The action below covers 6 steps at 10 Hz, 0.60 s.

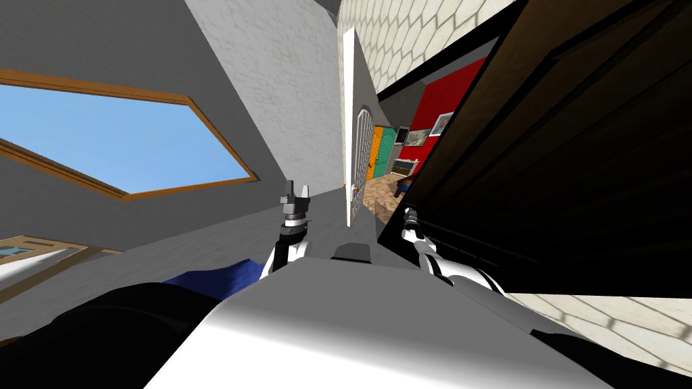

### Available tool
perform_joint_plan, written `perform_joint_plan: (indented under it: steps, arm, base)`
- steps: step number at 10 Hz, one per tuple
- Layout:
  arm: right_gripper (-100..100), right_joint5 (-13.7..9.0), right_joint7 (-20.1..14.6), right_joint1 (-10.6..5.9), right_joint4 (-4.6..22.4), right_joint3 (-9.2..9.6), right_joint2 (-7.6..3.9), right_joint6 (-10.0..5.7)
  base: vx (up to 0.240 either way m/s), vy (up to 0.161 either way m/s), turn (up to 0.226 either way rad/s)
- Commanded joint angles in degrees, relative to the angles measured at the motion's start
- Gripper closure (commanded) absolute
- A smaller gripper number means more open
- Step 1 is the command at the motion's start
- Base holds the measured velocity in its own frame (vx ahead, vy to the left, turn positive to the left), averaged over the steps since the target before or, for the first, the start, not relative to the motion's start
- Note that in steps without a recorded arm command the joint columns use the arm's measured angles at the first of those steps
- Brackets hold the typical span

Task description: Pull the door open

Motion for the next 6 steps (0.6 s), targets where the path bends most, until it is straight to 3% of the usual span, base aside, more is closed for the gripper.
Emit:
perform_joint_plan:
  steps: [1, 6]
  arm:
    - [100, 0.5, -0.7, -0.63, 0.8, 1.0, 0.11, -0.31]
    - [100, 1.2, -1.3, -0.7, -0.1, 2.46, 0.9, 0.13]
  base:
    - [-0.207, -0.042, 0.044]
    - [-0.156, -0.027, 0.041]
